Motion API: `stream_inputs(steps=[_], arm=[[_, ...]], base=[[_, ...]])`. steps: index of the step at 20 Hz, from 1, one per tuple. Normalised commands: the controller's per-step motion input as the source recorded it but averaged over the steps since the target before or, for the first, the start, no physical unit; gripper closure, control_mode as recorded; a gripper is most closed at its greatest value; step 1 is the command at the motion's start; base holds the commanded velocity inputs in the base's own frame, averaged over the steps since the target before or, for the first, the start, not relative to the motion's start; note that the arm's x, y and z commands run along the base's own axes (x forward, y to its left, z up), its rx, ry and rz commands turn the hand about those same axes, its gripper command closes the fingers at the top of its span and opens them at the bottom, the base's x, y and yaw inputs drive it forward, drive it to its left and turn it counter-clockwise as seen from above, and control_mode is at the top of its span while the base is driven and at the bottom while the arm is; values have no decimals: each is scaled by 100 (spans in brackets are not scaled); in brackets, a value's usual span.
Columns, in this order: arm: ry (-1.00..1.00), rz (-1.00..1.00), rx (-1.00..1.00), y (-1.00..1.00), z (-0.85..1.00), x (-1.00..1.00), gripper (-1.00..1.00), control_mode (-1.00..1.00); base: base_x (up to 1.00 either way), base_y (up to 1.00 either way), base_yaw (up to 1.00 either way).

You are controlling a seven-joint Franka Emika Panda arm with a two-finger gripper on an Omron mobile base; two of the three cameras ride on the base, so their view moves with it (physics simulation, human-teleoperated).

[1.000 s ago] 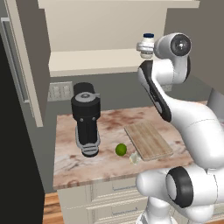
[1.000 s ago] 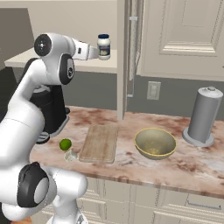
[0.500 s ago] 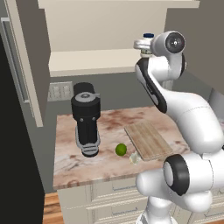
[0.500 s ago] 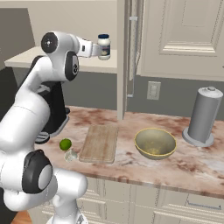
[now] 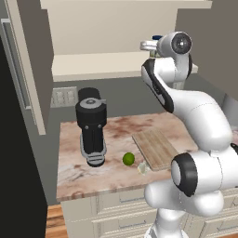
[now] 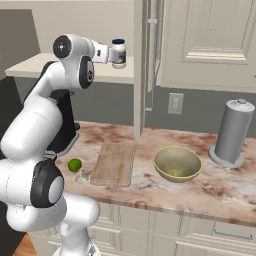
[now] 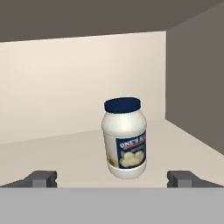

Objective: Open the cabinet. Place the bowl and condiment on the counter. Then place the lime and garlic on the cutting board.

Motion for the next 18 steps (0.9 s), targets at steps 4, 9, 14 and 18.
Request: stream_inputs(steps=[4, 9, 14, 18], arm=[[0, 0, 0, -1, 0, 24, -100, -100], [0, 0, 0, -8, 0, 16, -100, -100], [0, 0, 0, -9, 0, 13, -100, -100], [0, 0, 0, -7, 0, 16, -100, -100]], base=[[0, 0, 0], [0, 0, 0], [0, 0, 0], [0, 0, 0]])
